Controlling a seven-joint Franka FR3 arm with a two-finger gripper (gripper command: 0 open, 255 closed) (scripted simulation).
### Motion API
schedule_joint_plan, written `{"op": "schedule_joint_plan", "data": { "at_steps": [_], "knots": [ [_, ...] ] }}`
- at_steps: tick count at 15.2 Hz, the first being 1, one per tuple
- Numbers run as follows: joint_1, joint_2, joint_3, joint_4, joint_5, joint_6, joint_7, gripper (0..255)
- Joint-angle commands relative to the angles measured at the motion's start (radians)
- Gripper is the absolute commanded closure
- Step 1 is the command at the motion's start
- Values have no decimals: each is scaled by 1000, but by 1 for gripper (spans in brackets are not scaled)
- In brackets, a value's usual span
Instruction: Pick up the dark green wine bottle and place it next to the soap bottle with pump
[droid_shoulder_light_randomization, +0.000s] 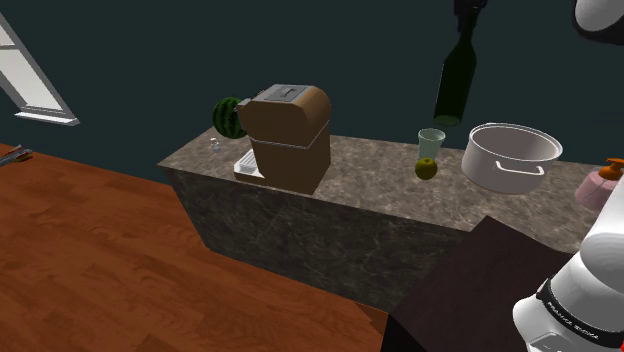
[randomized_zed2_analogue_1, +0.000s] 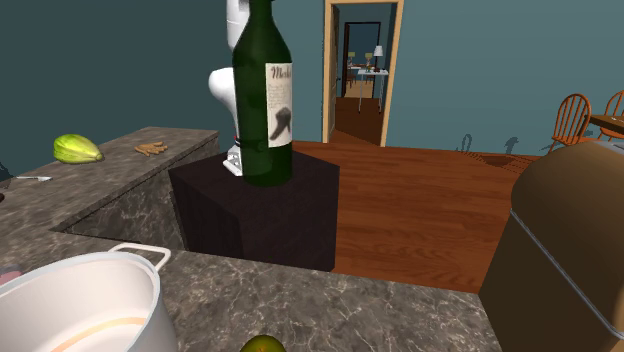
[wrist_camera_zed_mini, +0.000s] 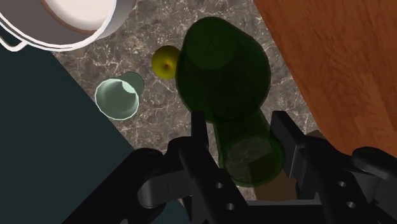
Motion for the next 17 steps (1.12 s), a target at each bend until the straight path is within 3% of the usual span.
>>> {"op": "schedule_joint_plan", "data": {
  "at_steps": [1, 4, 10, 17],
  "knots": [
    [-11, 29, -2, 72, 12, -45, -6, 255],
    [-35, 81, -6, 193, 35, -115, -17, 255],
    [-70, -67, -45, -17, -18, -42, -124, 255],
    [-141, -156, -105, -130, -50, -3, -268, 255]
  ]
}}
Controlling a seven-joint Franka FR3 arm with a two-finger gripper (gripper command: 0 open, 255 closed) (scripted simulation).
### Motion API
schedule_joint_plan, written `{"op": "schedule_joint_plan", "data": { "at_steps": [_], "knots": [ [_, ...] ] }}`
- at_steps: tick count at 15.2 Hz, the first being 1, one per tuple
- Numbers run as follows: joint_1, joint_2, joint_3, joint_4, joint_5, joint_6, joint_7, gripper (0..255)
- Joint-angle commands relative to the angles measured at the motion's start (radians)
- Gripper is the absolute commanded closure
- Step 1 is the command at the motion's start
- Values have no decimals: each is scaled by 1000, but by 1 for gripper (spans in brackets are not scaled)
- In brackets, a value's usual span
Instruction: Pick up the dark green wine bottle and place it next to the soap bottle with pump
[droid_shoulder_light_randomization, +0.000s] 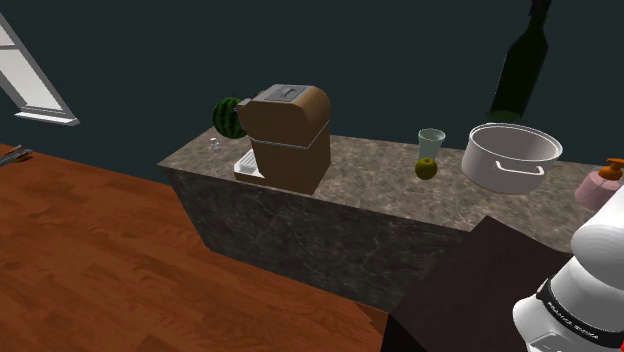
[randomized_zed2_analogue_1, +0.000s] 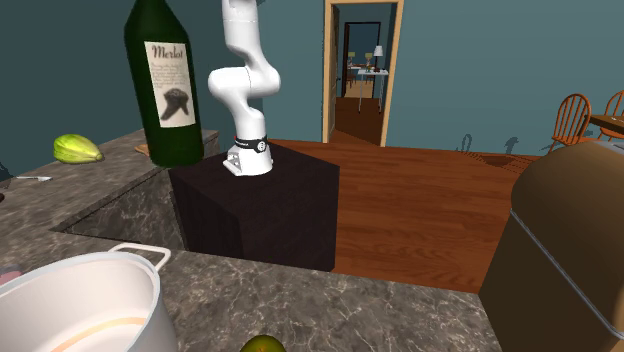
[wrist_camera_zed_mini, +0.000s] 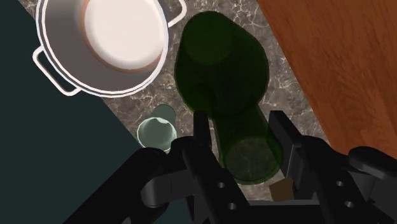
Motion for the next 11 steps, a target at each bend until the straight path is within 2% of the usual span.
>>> {"op": "schedule_joint_plan", "data": {
  "at_steps": [1, 11],
  "knots": [
    [-20, -27, -17, -40, -11, 18, -42, 255],
    [-161, -17, -136, -36, 9, 30, -296, 255]
  ]
}}
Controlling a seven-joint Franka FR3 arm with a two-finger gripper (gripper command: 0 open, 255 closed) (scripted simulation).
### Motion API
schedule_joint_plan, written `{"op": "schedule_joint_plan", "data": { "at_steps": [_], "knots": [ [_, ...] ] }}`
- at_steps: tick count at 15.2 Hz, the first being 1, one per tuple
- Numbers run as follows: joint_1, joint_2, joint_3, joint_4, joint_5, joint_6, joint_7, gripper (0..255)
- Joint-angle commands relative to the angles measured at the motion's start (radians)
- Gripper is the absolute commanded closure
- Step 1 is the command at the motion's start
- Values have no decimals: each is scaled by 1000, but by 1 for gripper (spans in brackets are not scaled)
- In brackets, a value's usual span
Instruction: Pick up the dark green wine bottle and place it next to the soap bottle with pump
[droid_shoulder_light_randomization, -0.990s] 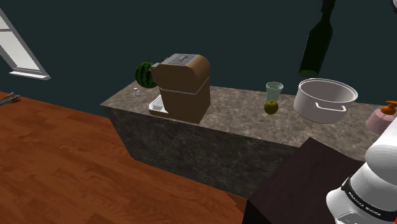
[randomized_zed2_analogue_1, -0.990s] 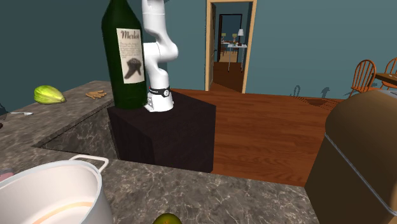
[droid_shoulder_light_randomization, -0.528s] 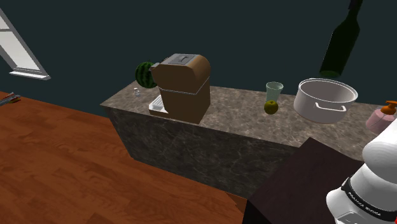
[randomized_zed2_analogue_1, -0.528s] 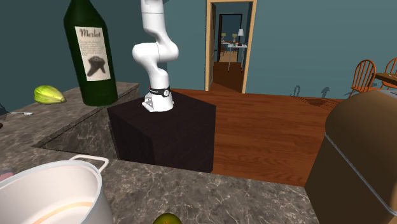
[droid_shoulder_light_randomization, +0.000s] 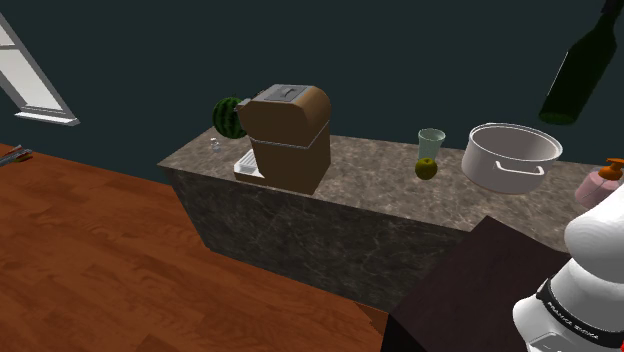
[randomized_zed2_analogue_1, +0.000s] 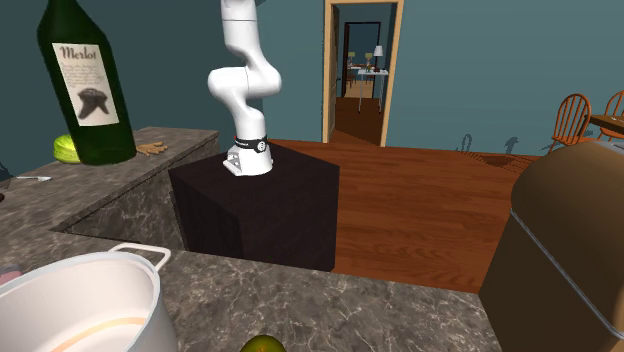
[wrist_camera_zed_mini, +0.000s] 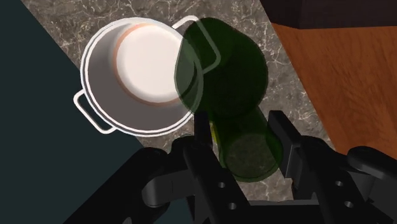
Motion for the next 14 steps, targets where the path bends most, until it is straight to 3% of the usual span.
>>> {"op": "schedule_joint_plan", "data": {
  "at_steps": [1, 6, 11, 14],
  "knots": [
    [-38, 26, -30, 27, 20, -3, -62, 255],
    [-145, 102, -94, 104, 81, -17, -212, 255],
    [-295, 220, -142, 237, 180, -58, -359, 255],
    [-254, 170, -138, 130, 140, 9, -343, 255]
  ]
}}
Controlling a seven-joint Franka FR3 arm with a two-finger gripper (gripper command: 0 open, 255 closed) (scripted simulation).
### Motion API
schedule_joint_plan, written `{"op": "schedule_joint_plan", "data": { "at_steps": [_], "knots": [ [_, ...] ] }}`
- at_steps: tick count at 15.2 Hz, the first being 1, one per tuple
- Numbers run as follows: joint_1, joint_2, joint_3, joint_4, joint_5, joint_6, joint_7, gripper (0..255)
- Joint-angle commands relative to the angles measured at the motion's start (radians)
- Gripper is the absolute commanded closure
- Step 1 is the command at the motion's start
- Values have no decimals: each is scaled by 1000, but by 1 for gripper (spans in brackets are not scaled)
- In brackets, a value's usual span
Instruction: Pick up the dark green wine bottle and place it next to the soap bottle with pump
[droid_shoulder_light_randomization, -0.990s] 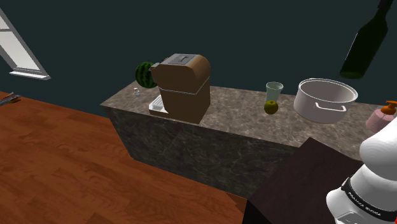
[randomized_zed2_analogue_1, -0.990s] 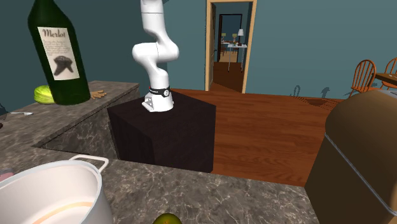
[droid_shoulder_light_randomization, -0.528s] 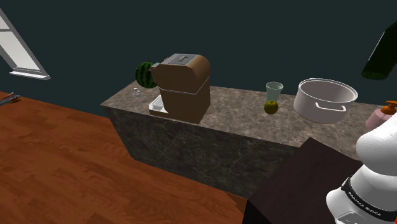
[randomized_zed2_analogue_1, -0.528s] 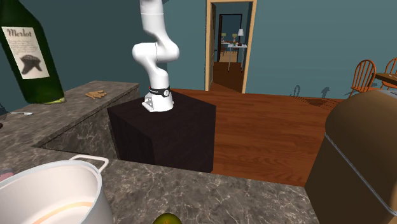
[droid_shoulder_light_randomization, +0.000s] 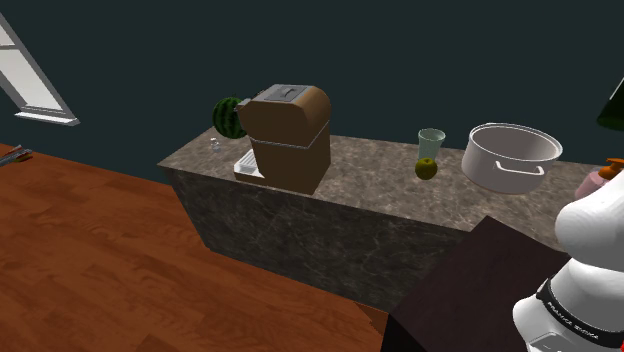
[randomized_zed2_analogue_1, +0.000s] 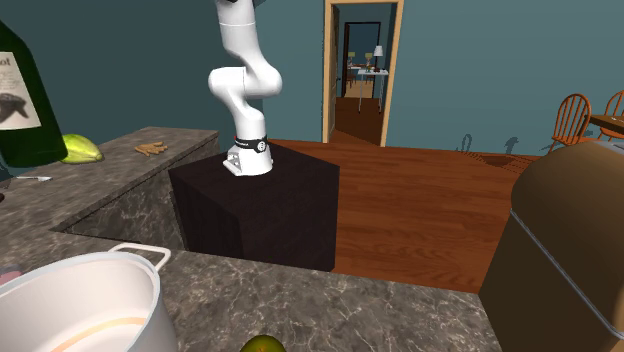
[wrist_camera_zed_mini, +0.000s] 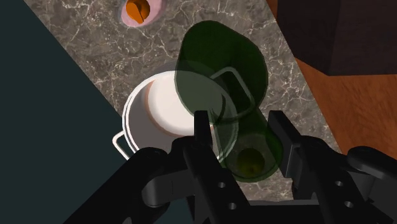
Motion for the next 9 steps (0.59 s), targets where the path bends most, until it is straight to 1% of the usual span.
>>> {"op": "schedule_joint_plan", "data": {
  "at_steps": [1, 5, 9],
  "knots": [
    [19, -25, 1, -58, -19, 39, 6, 255],
    [52, -74, 6, -171, -56, 114, 25, 255],
    [74, -112, 12, -269, -84, 182, 42, 255]
  ]
}}
